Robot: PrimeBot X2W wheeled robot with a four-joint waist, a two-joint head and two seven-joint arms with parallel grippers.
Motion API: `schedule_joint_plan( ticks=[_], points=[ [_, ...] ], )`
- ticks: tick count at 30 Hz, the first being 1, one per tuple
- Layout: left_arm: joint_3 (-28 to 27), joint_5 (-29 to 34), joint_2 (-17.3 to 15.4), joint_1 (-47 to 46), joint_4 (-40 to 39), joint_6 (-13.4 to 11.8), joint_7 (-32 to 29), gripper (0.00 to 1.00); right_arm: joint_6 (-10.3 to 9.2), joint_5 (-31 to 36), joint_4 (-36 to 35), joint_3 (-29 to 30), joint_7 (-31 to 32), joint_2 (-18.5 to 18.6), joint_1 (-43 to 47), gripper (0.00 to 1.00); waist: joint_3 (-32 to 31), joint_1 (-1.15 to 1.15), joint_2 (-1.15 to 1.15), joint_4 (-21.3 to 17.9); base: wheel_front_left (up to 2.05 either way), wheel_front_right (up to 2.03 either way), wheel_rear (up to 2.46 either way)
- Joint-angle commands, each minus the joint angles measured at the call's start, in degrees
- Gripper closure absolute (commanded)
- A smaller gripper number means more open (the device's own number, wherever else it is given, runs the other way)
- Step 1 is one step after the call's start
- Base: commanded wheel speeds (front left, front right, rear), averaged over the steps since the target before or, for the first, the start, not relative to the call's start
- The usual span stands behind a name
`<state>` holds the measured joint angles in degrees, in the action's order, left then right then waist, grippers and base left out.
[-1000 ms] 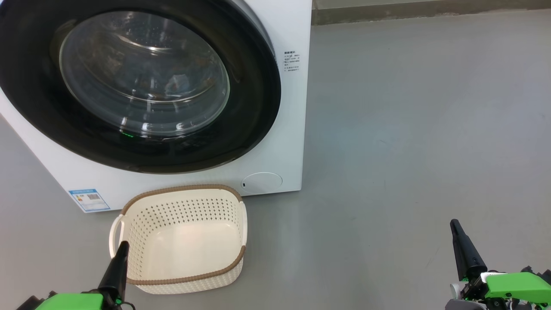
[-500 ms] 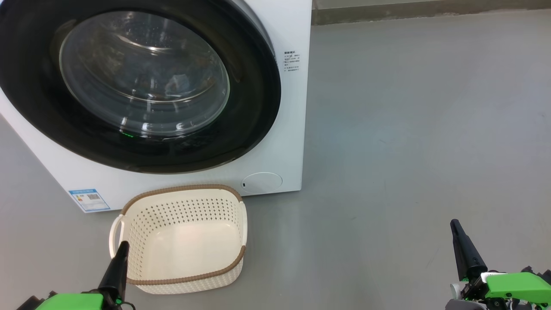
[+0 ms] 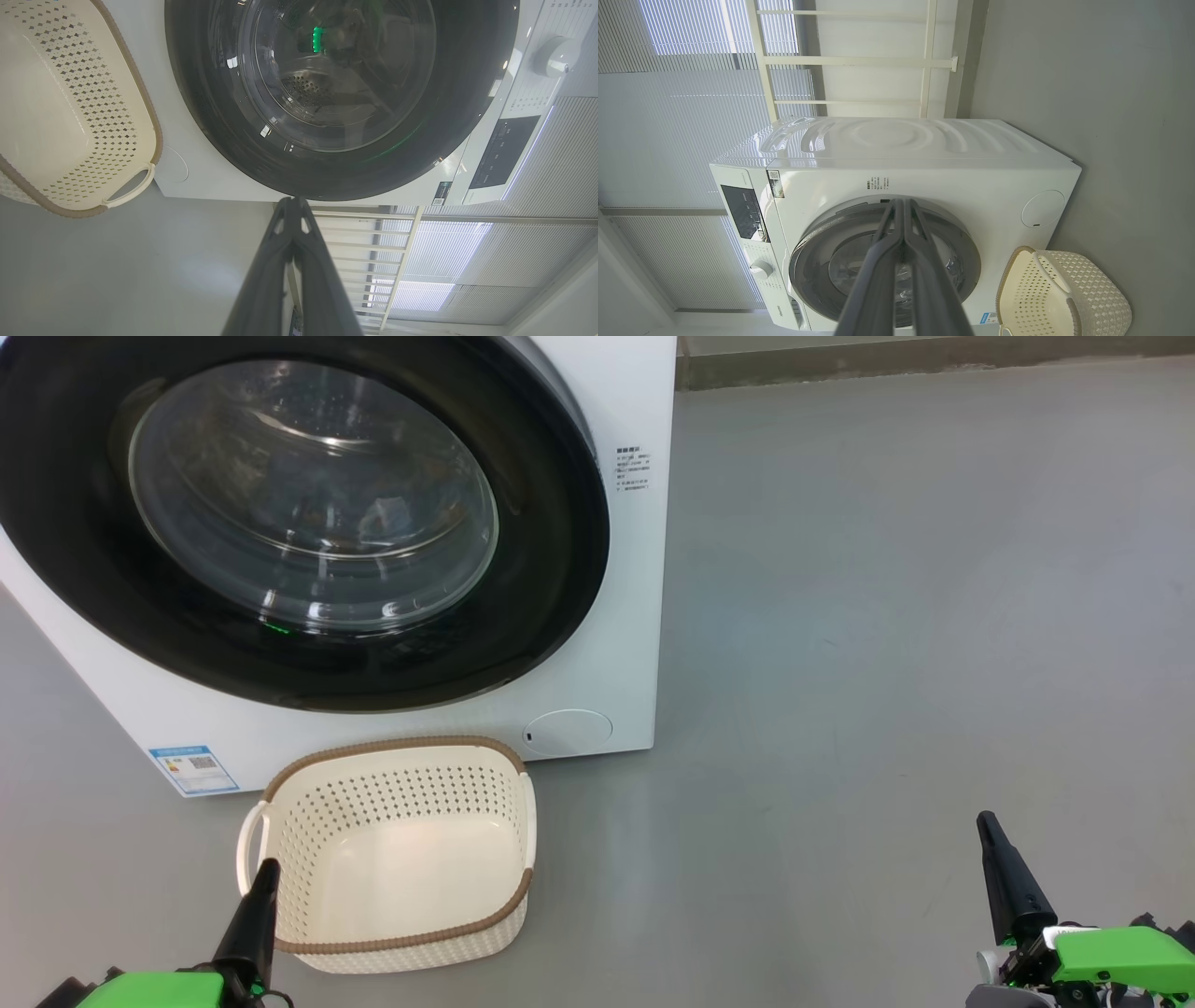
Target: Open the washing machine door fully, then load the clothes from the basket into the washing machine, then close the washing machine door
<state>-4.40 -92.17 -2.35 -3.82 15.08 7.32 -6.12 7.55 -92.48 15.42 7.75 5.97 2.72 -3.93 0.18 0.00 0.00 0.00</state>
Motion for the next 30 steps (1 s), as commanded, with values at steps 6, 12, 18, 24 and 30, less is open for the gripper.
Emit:
schedule_joint_plan(
  ticks=[6,12,18,24,30],
  points=[
    [-2.0,-0.1,-0.7,-2.4,-1.0,0.2,-0.3,1.00,-0.06,0.2,-1.4,-1.3,0.4,0.3,-2.2,1.00,0.0,0.00,0.00,0.0,0.00,0.00,0.00],
    [-2.0,-0.1,-0.6,-2.4,-1.0,0.2,-0.3,1.00,-0.06,0.3,-1.4,-1.3,0.5,0.3,-2.2,1.00,0.0,0.00,0.00,0.0,0.00,0.00,0.00],
    [-2.0,-0.1,-0.6,-2.4,-1.0,0.2,-0.3,1.00,-0.06,0.3,-1.4,-1.3,0.5,0.2,-2.2,1.00,0.0,0.00,0.00,0.0,0.00,0.00,0.00],
    [-2.1,0.0,-0.6,-2.4,-1.0,0.2,-0.3,1.00,-0.06,0.3,-1.4,-1.3,0.5,0.2,-2.2,1.00,0.0,0.00,0.00,0.0,0.00,0.00,0.00],
    [-2.1,0.0,-0.6,-2.4,-1.0,0.2,-0.3,1.00,-0.06,0.3,-1.4,-1.3,0.5,0.2,-2.2,1.00,0.0,0.00,0.00,0.0,0.00,0.00,0.00]
  ],
)
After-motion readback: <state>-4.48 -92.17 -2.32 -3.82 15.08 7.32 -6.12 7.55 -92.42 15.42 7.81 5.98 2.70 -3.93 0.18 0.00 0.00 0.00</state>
